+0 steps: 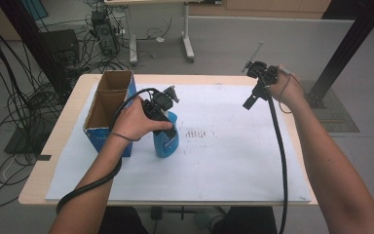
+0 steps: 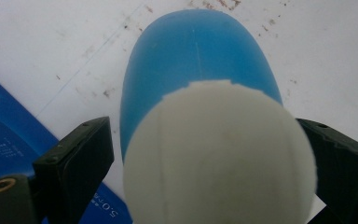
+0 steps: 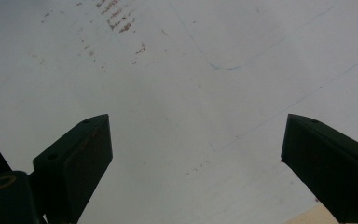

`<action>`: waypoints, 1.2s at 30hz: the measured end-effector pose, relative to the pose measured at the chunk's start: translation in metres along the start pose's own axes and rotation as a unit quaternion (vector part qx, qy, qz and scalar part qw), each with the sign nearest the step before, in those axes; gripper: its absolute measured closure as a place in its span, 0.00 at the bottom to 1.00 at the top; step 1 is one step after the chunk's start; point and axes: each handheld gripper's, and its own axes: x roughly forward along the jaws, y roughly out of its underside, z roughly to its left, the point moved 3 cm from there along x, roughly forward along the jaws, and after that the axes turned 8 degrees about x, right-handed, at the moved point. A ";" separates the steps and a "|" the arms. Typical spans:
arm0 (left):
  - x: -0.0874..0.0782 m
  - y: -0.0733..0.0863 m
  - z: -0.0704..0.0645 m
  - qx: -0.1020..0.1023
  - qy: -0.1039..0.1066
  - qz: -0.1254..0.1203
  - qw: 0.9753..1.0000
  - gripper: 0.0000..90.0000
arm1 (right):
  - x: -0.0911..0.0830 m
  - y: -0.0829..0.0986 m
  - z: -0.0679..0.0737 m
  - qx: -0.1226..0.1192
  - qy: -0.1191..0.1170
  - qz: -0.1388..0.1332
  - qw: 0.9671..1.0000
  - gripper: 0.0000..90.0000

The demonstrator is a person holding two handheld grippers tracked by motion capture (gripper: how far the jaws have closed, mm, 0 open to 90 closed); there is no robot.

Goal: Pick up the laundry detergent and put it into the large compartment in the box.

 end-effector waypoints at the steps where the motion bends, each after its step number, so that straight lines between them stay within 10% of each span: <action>1: 0.000 0.000 0.000 -0.001 0.000 -0.002 1.000 0.08 | 0.000 0.000 0.000 0.001 0.002 0.000 1.000 0.08; 36: 0.000 0.000 -0.001 -0.002 -0.002 0.004 1.000 0.08 | -0.001 0.000 0.000 -0.001 0.007 0.001 1.000 0.08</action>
